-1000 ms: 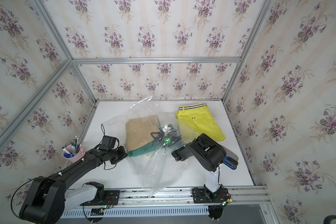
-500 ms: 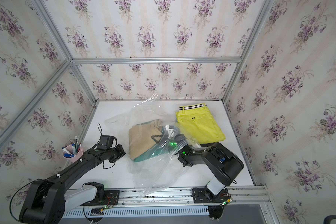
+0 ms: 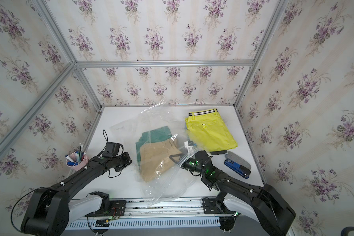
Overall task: Take the trousers out of the vacuum bag
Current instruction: Adjust the vacuum bag at the center of the board.
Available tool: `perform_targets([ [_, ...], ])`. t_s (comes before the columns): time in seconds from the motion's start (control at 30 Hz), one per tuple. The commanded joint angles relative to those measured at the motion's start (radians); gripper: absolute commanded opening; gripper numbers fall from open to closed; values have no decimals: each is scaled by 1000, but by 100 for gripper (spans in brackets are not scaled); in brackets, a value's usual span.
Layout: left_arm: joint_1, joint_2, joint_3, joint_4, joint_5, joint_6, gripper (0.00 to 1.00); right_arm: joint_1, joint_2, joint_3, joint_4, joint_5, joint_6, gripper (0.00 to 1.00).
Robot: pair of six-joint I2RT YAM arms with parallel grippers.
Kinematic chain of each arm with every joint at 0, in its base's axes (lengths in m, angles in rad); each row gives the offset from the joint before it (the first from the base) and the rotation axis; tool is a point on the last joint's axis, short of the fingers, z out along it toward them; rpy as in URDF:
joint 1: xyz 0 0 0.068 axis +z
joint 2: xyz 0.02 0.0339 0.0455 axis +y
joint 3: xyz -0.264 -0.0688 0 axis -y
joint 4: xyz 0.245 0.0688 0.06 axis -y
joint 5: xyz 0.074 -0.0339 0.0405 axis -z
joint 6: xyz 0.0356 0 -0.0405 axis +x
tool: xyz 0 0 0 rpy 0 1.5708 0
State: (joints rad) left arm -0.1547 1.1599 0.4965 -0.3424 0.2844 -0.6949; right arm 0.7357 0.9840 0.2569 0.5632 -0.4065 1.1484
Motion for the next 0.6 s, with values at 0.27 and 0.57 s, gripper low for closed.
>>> perform_targets([
  [0.27,13,29,37,-8,-60,47,0,2,-350,-87,-553,113,-42,0],
  [0.57,54,119,111,-5,-70,86,0,1,-648,-117,-921,173,-30,0],
])
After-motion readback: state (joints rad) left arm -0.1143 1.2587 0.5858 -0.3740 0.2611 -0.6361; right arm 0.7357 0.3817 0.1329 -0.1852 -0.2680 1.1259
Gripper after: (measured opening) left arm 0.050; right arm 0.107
